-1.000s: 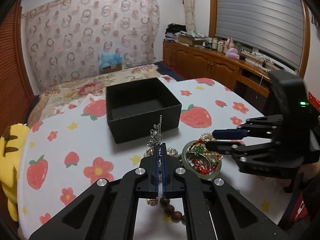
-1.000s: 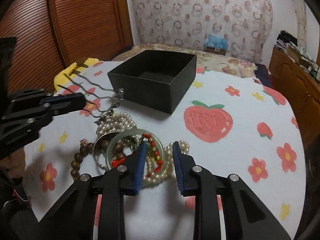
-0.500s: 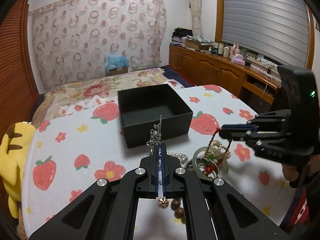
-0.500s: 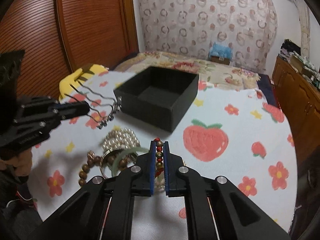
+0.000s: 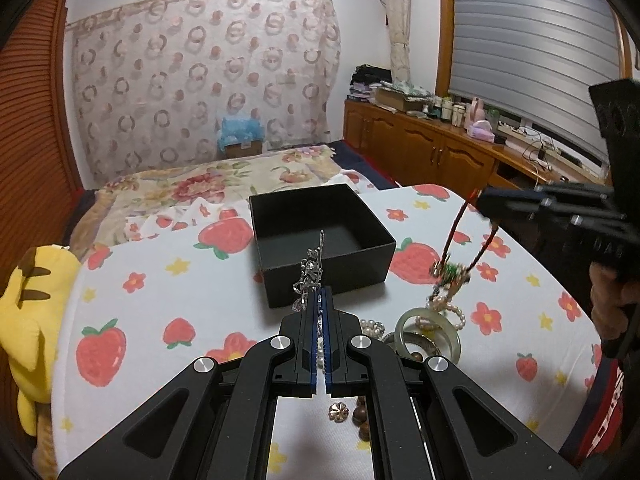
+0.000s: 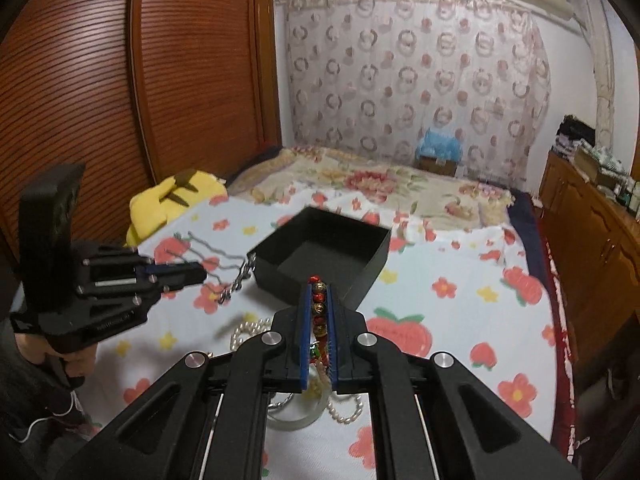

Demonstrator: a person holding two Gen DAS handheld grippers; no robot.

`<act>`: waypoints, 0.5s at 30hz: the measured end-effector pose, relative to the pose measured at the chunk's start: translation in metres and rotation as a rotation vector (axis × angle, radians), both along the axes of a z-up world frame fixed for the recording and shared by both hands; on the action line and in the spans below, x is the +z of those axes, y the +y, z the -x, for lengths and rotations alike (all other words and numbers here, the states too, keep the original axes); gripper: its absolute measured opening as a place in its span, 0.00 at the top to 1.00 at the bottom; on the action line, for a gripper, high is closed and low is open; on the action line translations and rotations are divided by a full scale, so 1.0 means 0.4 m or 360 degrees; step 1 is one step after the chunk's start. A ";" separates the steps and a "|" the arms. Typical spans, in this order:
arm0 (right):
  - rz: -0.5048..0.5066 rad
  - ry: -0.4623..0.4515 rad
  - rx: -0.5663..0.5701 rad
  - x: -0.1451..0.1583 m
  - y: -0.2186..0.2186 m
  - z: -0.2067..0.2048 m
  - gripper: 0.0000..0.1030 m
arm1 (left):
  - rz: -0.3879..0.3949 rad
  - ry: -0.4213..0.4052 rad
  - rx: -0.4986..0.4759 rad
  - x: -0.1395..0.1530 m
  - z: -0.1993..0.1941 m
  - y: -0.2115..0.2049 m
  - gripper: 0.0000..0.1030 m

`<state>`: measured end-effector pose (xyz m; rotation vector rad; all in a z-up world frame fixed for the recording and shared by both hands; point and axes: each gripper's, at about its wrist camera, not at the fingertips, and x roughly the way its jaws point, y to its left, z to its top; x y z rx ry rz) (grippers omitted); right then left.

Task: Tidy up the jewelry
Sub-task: 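Grasp the red string bracelet with the right tool while the left tool holds the comb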

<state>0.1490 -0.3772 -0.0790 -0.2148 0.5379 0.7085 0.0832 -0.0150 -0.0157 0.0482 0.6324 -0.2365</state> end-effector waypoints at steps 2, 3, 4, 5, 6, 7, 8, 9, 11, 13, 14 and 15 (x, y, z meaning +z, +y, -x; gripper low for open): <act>0.0028 -0.0055 -0.0059 0.007 -0.005 -0.001 0.92 | 0.0001 0.0000 0.0000 0.000 0.001 0.002 0.99; 0.0042 -0.0067 -0.0078 0.005 -0.006 -0.005 0.92 | 0.0001 0.0002 0.0000 0.000 0.000 0.002 0.99; 0.0044 -0.0058 -0.0079 0.001 -0.006 -0.008 0.92 | 0.0000 0.0004 0.0000 -0.001 0.000 0.002 0.99; 0.0046 -0.0042 -0.0077 -0.006 -0.005 -0.011 0.92 | -0.0001 0.0007 -0.0001 -0.001 0.002 0.002 0.99; 0.0054 -0.0031 -0.0071 -0.015 0.000 -0.011 0.92 | 0.0000 0.0009 0.0001 -0.003 0.002 0.003 0.99; 0.0062 -0.0011 -0.0048 -0.025 0.009 -0.009 0.92 | 0.0001 0.0012 0.0002 -0.003 0.002 0.004 0.99; 0.0056 0.0022 -0.0011 -0.034 0.018 -0.005 0.92 | 0.0002 0.0013 0.0003 -0.004 0.002 0.005 0.99; 0.0050 0.0044 0.0018 -0.039 0.025 -0.001 0.92 | 0.0001 0.0016 0.0005 -0.004 0.001 0.006 0.99; 0.0005 0.0097 0.0112 -0.041 0.041 0.016 0.92 | -0.0005 0.0018 0.0007 -0.005 0.001 0.007 0.99; -0.0064 0.0121 0.0162 -0.030 0.042 0.026 0.92 | -0.0004 0.0016 0.0007 -0.005 0.001 0.008 0.99; -0.0118 0.0132 0.0182 -0.018 0.036 0.028 0.92 | -0.0003 0.0014 0.0008 -0.004 0.001 0.009 0.99; -0.0145 0.0130 0.0179 -0.010 0.029 0.026 0.92 | -0.0003 0.0013 0.0010 -0.005 0.001 0.010 0.99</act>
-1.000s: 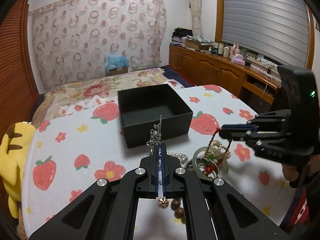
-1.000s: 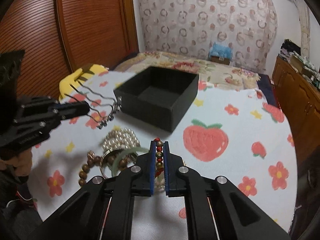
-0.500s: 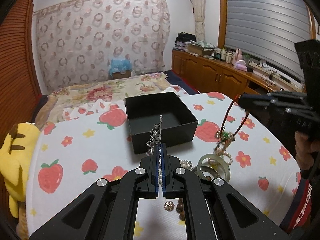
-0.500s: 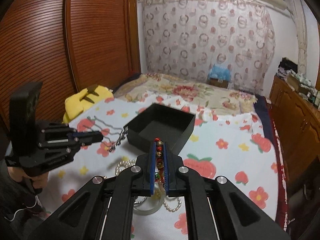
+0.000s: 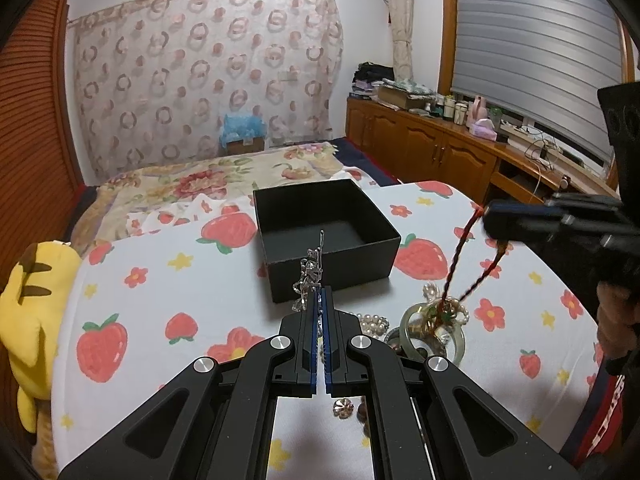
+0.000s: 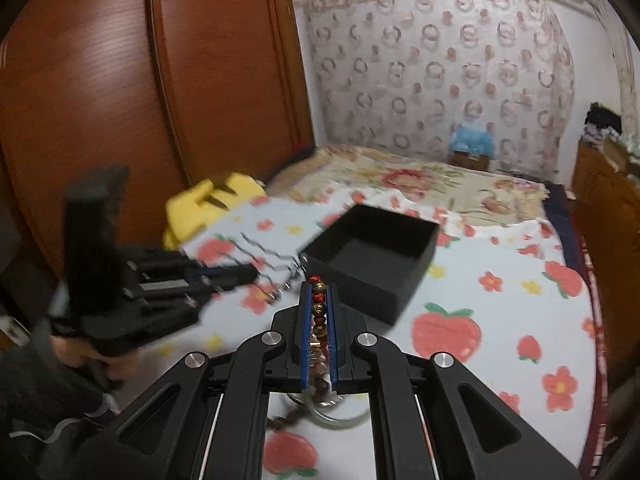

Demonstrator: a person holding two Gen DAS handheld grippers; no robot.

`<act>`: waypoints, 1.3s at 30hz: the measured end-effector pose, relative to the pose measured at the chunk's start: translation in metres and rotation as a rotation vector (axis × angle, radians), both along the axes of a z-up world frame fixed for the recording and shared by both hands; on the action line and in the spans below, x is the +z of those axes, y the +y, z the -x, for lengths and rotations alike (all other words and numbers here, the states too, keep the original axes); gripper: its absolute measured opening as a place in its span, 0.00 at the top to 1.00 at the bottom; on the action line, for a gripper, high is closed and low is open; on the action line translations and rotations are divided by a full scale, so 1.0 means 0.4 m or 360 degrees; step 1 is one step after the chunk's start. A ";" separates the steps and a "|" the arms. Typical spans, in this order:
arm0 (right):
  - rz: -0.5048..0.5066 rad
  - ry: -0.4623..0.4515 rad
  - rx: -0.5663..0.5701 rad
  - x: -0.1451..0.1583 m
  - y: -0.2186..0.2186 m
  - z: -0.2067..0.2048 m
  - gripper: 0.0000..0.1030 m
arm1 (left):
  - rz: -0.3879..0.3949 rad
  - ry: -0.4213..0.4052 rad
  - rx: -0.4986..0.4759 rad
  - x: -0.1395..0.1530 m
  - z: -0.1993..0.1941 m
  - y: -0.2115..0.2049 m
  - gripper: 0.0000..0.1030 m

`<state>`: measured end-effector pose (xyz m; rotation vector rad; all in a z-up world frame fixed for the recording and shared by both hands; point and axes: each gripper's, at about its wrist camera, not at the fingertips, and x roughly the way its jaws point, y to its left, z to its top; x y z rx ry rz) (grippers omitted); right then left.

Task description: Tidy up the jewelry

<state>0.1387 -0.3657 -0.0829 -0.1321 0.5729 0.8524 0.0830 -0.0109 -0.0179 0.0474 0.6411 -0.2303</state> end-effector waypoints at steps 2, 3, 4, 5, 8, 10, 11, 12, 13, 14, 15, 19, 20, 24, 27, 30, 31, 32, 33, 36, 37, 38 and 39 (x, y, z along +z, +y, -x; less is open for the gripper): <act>0.0069 -0.0055 -0.0092 0.000 -0.007 -0.009 0.92 | -0.0002 -0.0002 0.0003 -0.001 0.000 0.003 0.99; 0.0126 -0.0075 -0.0147 -0.006 -0.008 -0.018 0.92 | -0.0002 -0.0003 0.0004 -0.002 0.000 0.004 0.99; 0.0176 -0.0087 -0.0193 -0.014 -0.010 -0.026 0.92 | -0.0002 -0.0002 0.0004 -0.003 -0.001 0.004 0.99; 0.0259 -0.0107 -0.0267 -0.029 -0.012 -0.038 0.92 | -0.0002 -0.0003 0.0003 -0.002 0.000 0.004 0.99; 0.0353 -0.0131 -0.0351 -0.056 -0.022 -0.053 0.92 | -0.0003 0.0002 0.0001 -0.003 0.000 0.005 0.99; 0.0365 -0.0120 -0.0364 -0.066 -0.028 -0.058 0.92 | -0.0008 0.0003 -0.0001 -0.004 0.000 0.005 0.99; 0.0377 -0.0123 -0.0375 -0.070 -0.030 -0.060 0.92 | -0.0010 0.0005 -0.0002 -0.005 0.000 0.005 0.99; 0.0393 -0.0123 -0.0391 -0.076 -0.032 -0.068 0.92 | -0.0012 0.0006 -0.0005 -0.005 0.001 0.005 0.99; 0.0399 -0.0118 -0.0401 -0.079 -0.035 -0.073 0.92 | -0.0014 0.0007 -0.0007 -0.005 0.002 0.004 0.99; 0.0401 -0.0110 -0.0421 -0.084 -0.041 -0.080 0.92 | -0.0017 0.0007 -0.0008 -0.006 0.002 0.004 0.99; 0.0403 -0.0108 -0.0444 -0.085 -0.047 -0.085 0.87 | -0.0019 0.0007 -0.0009 -0.005 0.003 0.003 0.99; 0.0388 -0.0124 -0.0505 -0.081 -0.069 -0.093 0.74 | -0.0018 0.0008 -0.0007 -0.006 0.003 0.002 0.99; 0.0379 -0.0119 -0.0511 -0.081 -0.075 -0.095 0.73 | -0.0018 0.0008 -0.0007 -0.005 0.004 0.003 0.99; 0.0385 -0.0094 -0.0513 -0.095 -0.092 -0.105 0.73 | -0.0017 0.0007 -0.0009 -0.005 0.003 0.003 0.99; 0.0393 -0.0033 -0.0467 -0.126 -0.092 -0.106 0.73 | -0.0018 0.0008 -0.0009 -0.005 0.003 0.003 0.99; 0.0433 0.0023 -0.0405 -0.171 -0.077 -0.099 0.73 | -0.0016 0.0008 -0.0008 -0.004 0.005 0.004 0.99; 0.0442 0.0047 -0.0375 -0.188 -0.073 -0.093 0.73 | -0.0017 0.0008 -0.0008 -0.005 0.004 0.003 0.99; 0.0444 0.0062 -0.0356 -0.198 -0.071 -0.087 0.73 | -0.0017 0.0008 -0.0008 -0.004 0.005 0.003 0.99; 0.0442 0.0081 -0.0331 -0.210 -0.069 -0.080 0.74 | -0.0017 0.0009 -0.0008 -0.004 0.004 0.002 0.99; 0.0459 0.0127 -0.0291 -0.238 -0.063 -0.064 0.75 | -0.0020 0.0014 -0.0009 -0.009 0.005 -0.004 0.99; 0.0466 0.0134 -0.0287 -0.244 -0.060 -0.060 0.75 | -0.0020 0.0015 -0.0009 -0.009 0.005 -0.004 0.99; 0.0473 0.0150 -0.0282 -0.252 -0.058 -0.059 0.75 | -0.0019 0.0017 -0.0007 -0.012 0.005 -0.006 0.99; 0.0484 0.0157 -0.0286 -0.258 -0.057 -0.061 0.75 | -0.0018 0.0018 -0.0007 -0.015 0.007 -0.008 0.99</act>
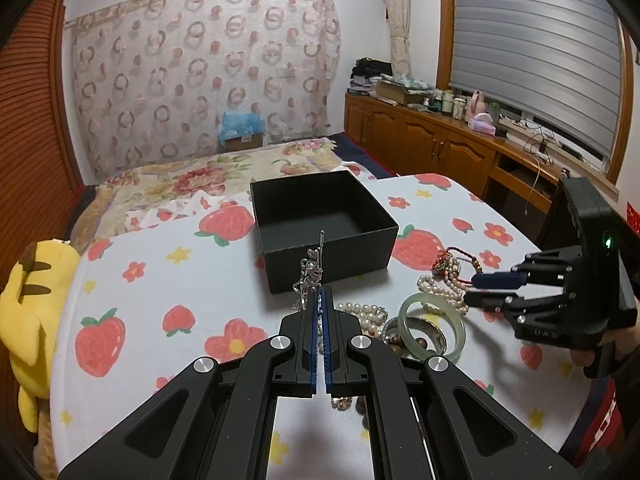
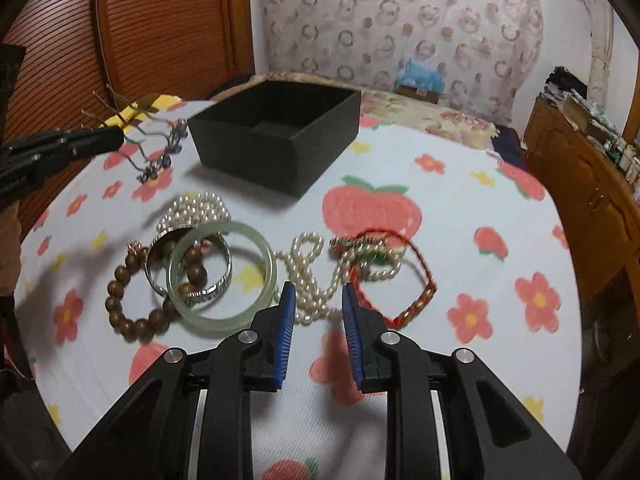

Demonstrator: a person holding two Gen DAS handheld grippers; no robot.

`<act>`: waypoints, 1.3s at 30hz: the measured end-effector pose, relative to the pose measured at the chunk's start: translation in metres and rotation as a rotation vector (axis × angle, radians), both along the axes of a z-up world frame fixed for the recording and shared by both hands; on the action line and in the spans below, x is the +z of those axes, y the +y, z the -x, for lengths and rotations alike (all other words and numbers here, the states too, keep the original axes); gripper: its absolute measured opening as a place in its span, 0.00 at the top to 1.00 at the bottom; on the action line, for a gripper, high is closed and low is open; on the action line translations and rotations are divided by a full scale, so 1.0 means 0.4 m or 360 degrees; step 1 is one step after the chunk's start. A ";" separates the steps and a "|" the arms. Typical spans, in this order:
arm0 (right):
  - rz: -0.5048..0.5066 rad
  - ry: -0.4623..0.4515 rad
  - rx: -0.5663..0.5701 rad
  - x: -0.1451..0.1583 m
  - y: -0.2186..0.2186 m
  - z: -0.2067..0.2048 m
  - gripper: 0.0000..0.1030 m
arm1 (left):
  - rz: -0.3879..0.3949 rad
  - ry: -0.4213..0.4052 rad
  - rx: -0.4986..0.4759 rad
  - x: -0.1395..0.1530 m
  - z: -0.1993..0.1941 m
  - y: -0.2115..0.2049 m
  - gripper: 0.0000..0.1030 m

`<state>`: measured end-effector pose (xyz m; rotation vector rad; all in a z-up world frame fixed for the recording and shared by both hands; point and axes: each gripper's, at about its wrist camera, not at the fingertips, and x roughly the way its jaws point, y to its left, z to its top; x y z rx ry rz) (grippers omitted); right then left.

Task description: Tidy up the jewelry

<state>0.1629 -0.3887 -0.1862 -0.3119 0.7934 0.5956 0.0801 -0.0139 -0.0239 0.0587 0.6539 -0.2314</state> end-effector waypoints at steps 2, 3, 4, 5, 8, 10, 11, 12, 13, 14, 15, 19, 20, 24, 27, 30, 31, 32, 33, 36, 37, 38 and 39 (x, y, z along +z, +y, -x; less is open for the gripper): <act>0.0045 -0.0015 -0.0047 -0.011 0.000 -0.009 0.74 | 0.0002 0.0001 0.0001 -0.003 0.002 -0.002 0.99; 0.0028 0.0002 -0.0056 -0.014 -0.004 -0.015 0.72 | 0.0000 0.0001 -0.0001 -0.003 0.003 -0.003 0.99; 0.0010 0.0028 -0.0071 -0.016 -0.008 -0.025 0.71 | -0.0001 0.0000 -0.0003 -0.002 0.001 -0.001 0.99; 0.0000 0.0042 -0.0077 -0.018 -0.008 -0.030 0.71 | -0.0002 0.0001 -0.0003 -0.002 0.001 -0.001 0.99; -0.0022 0.0055 -0.0082 -0.024 -0.007 -0.039 0.69 | -0.0001 0.0000 -0.0003 -0.004 0.002 -0.002 0.99; -0.0008 0.0052 -0.0078 -0.023 -0.005 -0.039 0.74 | -0.0001 0.0001 0.0000 -0.004 0.002 -0.002 0.99; -0.0014 0.0056 -0.0069 -0.023 -0.007 -0.039 0.82 | 0.0000 0.0002 0.0002 -0.004 0.002 -0.003 0.99; -0.0028 0.0067 -0.0057 -0.022 -0.010 -0.040 0.86 | 0.0000 0.0002 0.0000 -0.005 0.002 -0.003 0.99; -0.0040 0.0075 -0.0053 -0.022 -0.015 -0.040 0.87 | 0.0000 0.0002 0.0001 -0.007 0.002 -0.004 0.99; -0.0040 0.0074 -0.0048 -0.021 -0.017 -0.038 0.87 | -0.0001 0.0003 0.0001 -0.008 0.002 -0.005 0.99; -0.0039 0.0074 -0.0042 -0.020 -0.018 -0.037 0.88 | 0.0000 0.0003 0.0000 -0.007 0.001 -0.003 0.99; -0.0064 0.0055 -0.0011 -0.003 -0.023 -0.021 0.91 | 0.0000 0.0004 0.0001 -0.008 0.003 -0.002 0.99; -0.0074 0.0036 -0.0002 0.009 -0.024 -0.014 0.91 | 0.0000 0.0003 0.0002 -0.008 0.003 -0.003 0.99; -0.0111 -0.0055 0.0032 0.070 -0.026 0.011 0.91 | 0.0001 0.0000 0.0002 -0.008 0.002 0.001 0.99; -0.0146 -0.0127 0.0040 0.125 -0.029 0.023 0.91 | 0.0003 -0.0006 0.0003 -0.006 0.001 0.006 0.99; -0.0186 -0.0194 0.0052 0.183 -0.033 0.030 0.91 | 0.0005 -0.0017 0.0004 0.001 0.000 0.009 0.99; -0.0198 -0.0221 0.0056 0.205 -0.033 0.033 0.91 | 0.0006 -0.0021 0.0005 0.004 0.000 0.009 0.99; -0.0205 -0.0238 0.0058 0.217 -0.034 0.035 0.91 | 0.0008 -0.0026 0.0005 0.007 -0.001 0.011 0.99; -0.0216 -0.0259 0.0062 0.236 -0.033 0.036 0.91 | 0.0010 -0.0030 0.0005 0.012 -0.001 0.012 0.99; -0.0244 -0.0305 0.0070 0.277 -0.028 0.026 0.91 | 0.0003 -0.0044 0.0001 0.022 -0.006 0.010 0.99; -0.0257 -0.0321 0.0076 0.293 -0.023 0.020 0.91 | -0.0001 -0.0049 -0.0001 0.025 -0.010 0.011 0.99; -0.0263 -0.0332 0.0078 0.302 -0.021 0.017 0.91 | -0.0002 -0.0052 -0.0003 0.030 -0.014 0.009 0.99; -0.0269 -0.0343 0.0081 0.312 -0.016 0.011 0.91 | -0.0003 -0.0055 -0.0005 0.034 -0.020 0.009 0.99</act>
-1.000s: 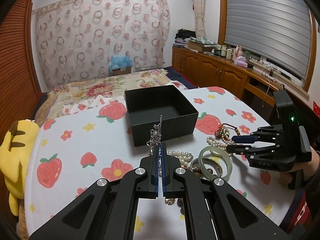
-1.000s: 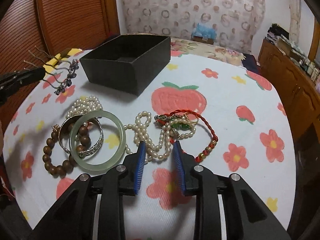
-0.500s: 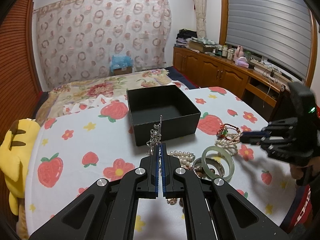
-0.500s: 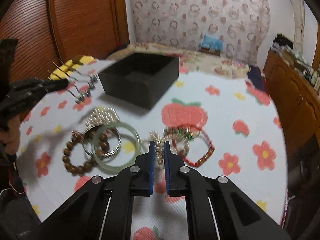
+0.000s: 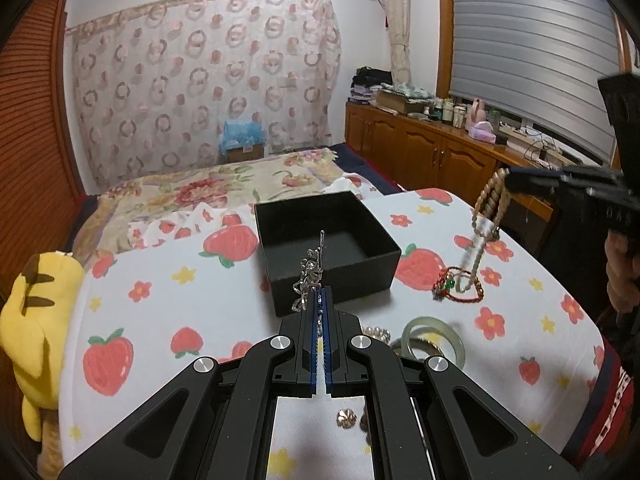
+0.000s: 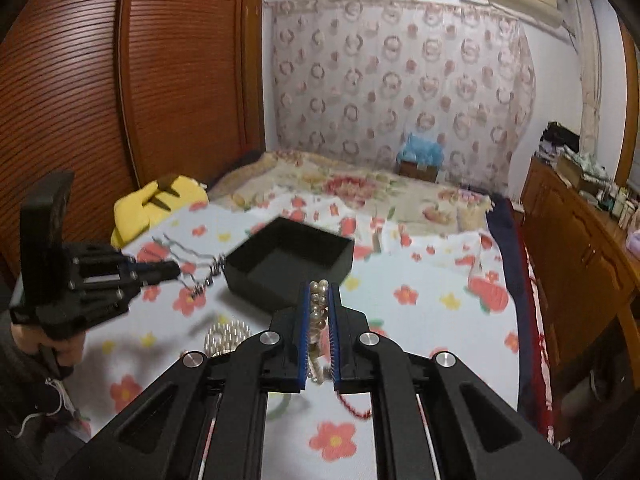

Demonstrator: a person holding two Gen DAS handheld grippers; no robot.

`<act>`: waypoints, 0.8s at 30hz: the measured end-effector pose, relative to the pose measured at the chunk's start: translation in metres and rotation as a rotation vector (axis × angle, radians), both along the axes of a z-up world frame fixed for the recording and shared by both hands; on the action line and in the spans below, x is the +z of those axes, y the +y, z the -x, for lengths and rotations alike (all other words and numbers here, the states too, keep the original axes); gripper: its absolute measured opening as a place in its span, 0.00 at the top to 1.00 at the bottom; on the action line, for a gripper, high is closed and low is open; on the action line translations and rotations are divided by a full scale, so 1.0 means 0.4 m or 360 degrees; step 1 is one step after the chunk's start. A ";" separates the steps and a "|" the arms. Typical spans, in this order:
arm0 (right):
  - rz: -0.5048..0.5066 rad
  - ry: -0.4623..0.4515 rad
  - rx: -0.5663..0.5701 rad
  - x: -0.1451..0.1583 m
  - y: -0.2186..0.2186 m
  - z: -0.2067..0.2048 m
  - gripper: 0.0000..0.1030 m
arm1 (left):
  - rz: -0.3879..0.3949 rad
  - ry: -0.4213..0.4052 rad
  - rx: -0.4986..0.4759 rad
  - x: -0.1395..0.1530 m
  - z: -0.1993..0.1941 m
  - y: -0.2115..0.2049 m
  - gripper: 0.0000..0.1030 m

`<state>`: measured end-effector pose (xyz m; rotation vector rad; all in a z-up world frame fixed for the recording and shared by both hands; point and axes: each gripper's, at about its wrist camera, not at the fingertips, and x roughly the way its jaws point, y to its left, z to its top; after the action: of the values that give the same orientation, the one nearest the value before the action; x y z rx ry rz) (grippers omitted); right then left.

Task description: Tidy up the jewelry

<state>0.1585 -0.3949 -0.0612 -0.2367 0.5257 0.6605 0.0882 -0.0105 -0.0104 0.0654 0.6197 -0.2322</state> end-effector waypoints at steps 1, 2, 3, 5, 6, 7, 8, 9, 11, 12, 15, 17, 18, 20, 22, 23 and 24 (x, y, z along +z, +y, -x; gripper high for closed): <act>-0.0008 -0.0010 0.0004 0.010 0.005 -0.007 0.91 | -0.0001 -0.0002 -0.0003 0.004 -0.008 -0.001 0.99; -0.0019 -0.0021 0.0009 0.022 0.012 -0.014 0.91 | -0.0005 -0.0004 -0.0005 0.007 -0.018 -0.002 0.99; -0.0027 -0.0029 0.0014 0.033 0.021 -0.023 0.91 | -0.0011 -0.0006 -0.0006 0.009 -0.025 -0.004 0.99; -0.0032 -0.0043 0.0021 0.049 0.038 -0.039 0.91 | -0.0026 -0.0008 -0.0008 0.012 -0.047 -0.009 0.99; -0.0033 -0.0051 0.0022 0.056 0.045 -0.046 0.91 | -0.0030 -0.0007 -0.0010 0.014 -0.057 -0.013 0.99; -0.0035 -0.0057 0.0023 0.063 0.054 -0.054 0.91 | -0.0034 -0.0005 -0.0013 0.013 -0.069 -0.015 0.99; -0.0040 -0.0062 0.0025 0.069 0.063 -0.064 0.91 | -0.0036 -0.0003 -0.0014 0.015 -0.078 -0.017 0.99; -0.0045 -0.0067 0.0025 0.074 0.072 -0.072 0.91 | -0.0038 0.0000 -0.0015 0.015 -0.090 -0.020 0.99; -0.0054 -0.0067 0.0021 0.079 0.086 -0.092 0.91 | -0.0044 0.0002 -0.0012 0.012 -0.116 -0.024 0.99; -0.0063 -0.0060 0.0020 0.079 0.091 -0.103 0.91 | -0.0046 0.0002 -0.0012 0.013 -0.123 -0.024 0.99; -0.0075 -0.0032 0.0028 0.072 0.106 -0.130 0.91 | -0.0053 0.0000 -0.0016 0.018 -0.149 -0.031 0.99; -0.0074 -0.0021 0.0029 0.067 0.116 -0.147 0.91 | -0.0057 -0.0003 -0.0020 0.025 -0.161 -0.037 0.99; -0.0073 -0.0018 0.0028 0.064 0.121 -0.148 0.91 | -0.0055 -0.0007 -0.0023 0.028 -0.163 -0.039 0.99; -0.0080 -0.0004 0.0035 0.059 0.127 -0.157 0.91 | -0.0051 -0.0013 -0.0033 0.037 -0.173 -0.044 0.99; -0.0089 0.0006 0.0045 0.054 0.133 -0.162 0.90 | -0.0049 -0.0021 -0.0029 0.044 -0.188 -0.047 0.99; -0.0092 0.0012 0.0048 0.050 0.135 -0.164 0.91 | -0.0046 -0.0018 -0.0027 0.044 -0.193 -0.048 0.99; -0.0097 0.0026 0.0055 0.045 0.139 -0.168 0.91 | -0.0037 -0.0012 -0.0028 0.045 -0.202 -0.048 0.99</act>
<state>0.2256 -0.3394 -0.0431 -0.1836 0.5172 0.7113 0.1691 -0.0295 0.0074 0.0943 0.6144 -0.2417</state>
